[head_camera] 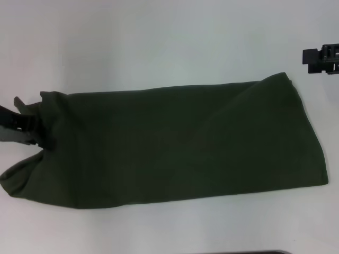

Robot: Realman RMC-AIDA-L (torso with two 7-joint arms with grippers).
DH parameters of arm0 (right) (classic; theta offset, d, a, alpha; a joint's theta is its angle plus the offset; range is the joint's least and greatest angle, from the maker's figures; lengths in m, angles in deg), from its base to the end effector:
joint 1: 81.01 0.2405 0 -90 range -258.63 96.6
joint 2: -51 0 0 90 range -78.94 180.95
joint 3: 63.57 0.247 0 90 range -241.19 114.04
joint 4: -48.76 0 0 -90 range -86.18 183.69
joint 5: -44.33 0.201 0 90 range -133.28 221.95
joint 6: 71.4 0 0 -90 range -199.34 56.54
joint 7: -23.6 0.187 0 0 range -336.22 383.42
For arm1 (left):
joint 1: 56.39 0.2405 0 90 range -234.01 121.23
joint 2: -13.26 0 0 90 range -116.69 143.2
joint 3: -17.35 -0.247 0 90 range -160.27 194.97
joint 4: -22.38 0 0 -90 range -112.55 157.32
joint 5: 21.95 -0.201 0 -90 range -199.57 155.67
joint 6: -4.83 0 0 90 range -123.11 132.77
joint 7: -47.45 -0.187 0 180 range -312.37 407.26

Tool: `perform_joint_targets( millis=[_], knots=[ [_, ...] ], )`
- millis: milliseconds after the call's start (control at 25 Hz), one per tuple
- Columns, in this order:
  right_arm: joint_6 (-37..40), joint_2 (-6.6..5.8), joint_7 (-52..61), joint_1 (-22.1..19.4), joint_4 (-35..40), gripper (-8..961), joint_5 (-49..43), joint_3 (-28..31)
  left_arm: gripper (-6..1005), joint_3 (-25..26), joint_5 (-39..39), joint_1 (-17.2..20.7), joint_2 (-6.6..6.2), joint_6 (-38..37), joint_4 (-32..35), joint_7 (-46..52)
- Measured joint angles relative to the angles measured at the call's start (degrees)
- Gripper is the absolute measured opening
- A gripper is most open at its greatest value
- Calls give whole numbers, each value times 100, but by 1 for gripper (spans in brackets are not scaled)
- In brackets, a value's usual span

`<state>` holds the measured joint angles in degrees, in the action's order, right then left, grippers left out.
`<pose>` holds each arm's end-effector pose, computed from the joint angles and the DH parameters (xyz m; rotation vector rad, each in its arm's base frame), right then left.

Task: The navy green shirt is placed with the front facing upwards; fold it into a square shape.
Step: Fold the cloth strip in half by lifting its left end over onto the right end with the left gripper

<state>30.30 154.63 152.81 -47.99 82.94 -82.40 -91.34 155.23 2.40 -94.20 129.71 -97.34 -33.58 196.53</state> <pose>0.2770 0.3355 0.0704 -2.3795 1.7954 0.6393 -0.2781 0.3211 0.0105 -2.2705 -1.8852 0.2926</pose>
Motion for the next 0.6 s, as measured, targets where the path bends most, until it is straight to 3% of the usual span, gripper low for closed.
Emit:
perform_joint_targets(
  millis=[320,600],
  knots=[
    [-1,0,88,0,87,712,0,29,17,-325,-26,313,304,-186,-1519,-48],
    [-1,0,151,6,157,711,0,35,17,-349,36,273,283,-271,-1617,-70]
  ],
)
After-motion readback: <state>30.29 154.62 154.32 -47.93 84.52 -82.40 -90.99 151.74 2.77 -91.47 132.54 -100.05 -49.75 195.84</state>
